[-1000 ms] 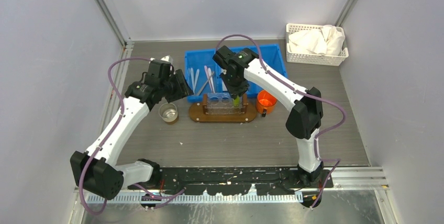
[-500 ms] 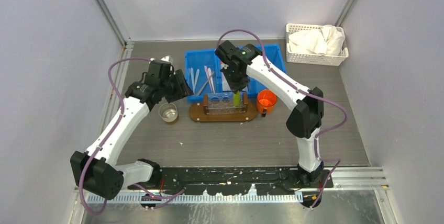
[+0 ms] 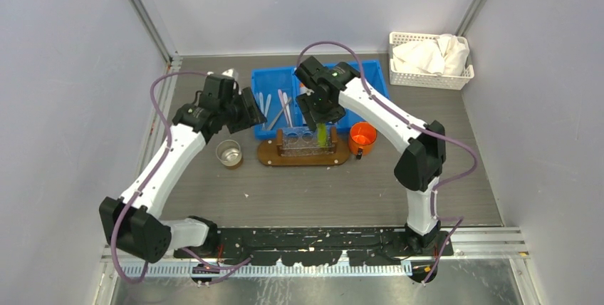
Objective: Prepare toiletry sets of a toothbrush and toothpaste on the tray
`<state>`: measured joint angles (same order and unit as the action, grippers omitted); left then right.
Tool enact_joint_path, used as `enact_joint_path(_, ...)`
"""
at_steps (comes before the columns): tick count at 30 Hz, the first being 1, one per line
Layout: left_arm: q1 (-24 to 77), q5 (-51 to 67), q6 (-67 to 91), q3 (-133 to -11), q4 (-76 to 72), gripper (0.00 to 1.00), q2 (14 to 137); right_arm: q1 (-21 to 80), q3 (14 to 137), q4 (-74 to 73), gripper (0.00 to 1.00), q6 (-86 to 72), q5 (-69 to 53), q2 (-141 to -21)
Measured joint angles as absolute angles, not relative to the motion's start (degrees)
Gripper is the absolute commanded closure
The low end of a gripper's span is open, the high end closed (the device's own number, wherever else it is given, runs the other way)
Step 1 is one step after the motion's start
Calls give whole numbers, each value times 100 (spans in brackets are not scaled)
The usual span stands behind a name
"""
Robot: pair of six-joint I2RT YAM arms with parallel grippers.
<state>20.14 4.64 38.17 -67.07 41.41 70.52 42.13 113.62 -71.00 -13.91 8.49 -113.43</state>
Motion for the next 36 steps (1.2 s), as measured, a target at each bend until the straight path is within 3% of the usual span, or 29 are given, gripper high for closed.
enact_joint_path(5, 2029, 628, 3564, -7883, 4047, 48, 7883, 4213, 10947, -6615, 16, -1457, 1100, -10337)
enact_joint_path(14, 2589, 631, 2779, -9996, 3804, 54, 10064, 4180, 9830, -5561, 16, -1562, 1708, -7572)
enact_joint_path(21, 3498, 158, 2064, -11998, 4257, 56, 12245, 4095, 8401, -5343, 17, -1728, 1894, -7269)
enact_joint_path(29, 3673, -292, 1907, -13802, 5100, 53, 13854, 3938, 7424, -5229, 18, -1820, 1776, -6997)
enact_joint_path(36, 3669, -327, 2064, -14055, 5194, 46, 14411, 3850, 6978, -5061, 20, -1839, 1616, -6541)
